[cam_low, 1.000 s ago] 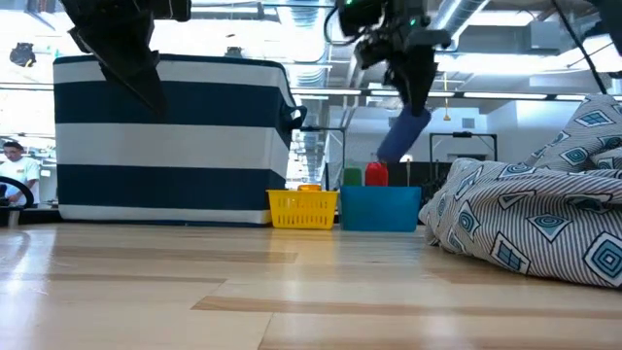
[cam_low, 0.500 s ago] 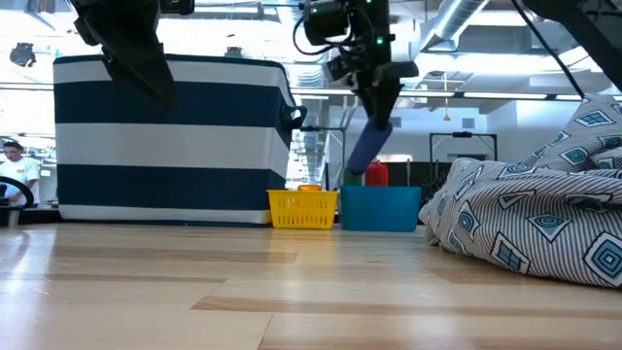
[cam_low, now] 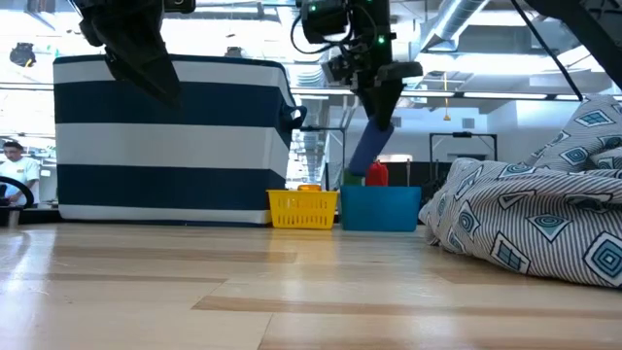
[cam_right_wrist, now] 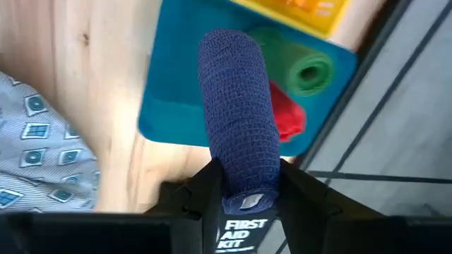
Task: Pick & place medical supplies in basket/bin
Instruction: Put the blue bandage into the right blue bin
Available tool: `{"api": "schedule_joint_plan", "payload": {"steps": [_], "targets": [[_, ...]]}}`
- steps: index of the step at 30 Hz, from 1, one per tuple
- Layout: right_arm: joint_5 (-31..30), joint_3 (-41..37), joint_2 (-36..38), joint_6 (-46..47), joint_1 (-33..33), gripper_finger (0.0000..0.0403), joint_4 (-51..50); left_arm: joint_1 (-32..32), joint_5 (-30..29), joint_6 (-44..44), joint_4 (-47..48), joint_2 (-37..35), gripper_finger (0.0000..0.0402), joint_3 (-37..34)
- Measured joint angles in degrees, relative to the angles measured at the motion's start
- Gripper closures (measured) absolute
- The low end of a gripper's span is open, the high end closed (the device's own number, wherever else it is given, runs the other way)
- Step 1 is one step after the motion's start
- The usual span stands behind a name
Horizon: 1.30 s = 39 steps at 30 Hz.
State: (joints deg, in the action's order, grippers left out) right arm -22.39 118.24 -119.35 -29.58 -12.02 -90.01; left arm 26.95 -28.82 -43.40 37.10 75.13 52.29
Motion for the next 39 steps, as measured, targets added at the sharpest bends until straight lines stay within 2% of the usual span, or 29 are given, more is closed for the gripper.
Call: {"api": "schedule_joint_plan", "payload": {"steps": [5, 15, 22, 28, 39], "targets": [[1.92, -2.21, -0.02, 5.29, -1.64, 0.0289, -0.03, 0.01, -0.13, 0.07, -0.07, 0.00, 0.0234, 0.00], [1.57, -2.19, 0.11, 8.42, -1.37, 0.0289, -0.01, 0.01, -0.11, 1.42, -1.71, 0.00, 0.0234, 0.00], [1.75, -2.30, 0.11, 8.63, -0.82, 0.0289, 0.02, 0.01, -0.11, 1.58, -1.68, 0.00, 0.0234, 0.00], [2.18, -6.86, 0.04, 8.63, -1.39, 0.0289, -0.06, 0.15, -0.14, 1.57, -1.66, 0.00, 0.0234, 0.00], [1.36, -9.77, 0.03, 7.18, -1.27, 0.0289, 0.01, 0.15, -0.70, 1.51, -2.63, 0.00, 0.0234, 0.00]]}}
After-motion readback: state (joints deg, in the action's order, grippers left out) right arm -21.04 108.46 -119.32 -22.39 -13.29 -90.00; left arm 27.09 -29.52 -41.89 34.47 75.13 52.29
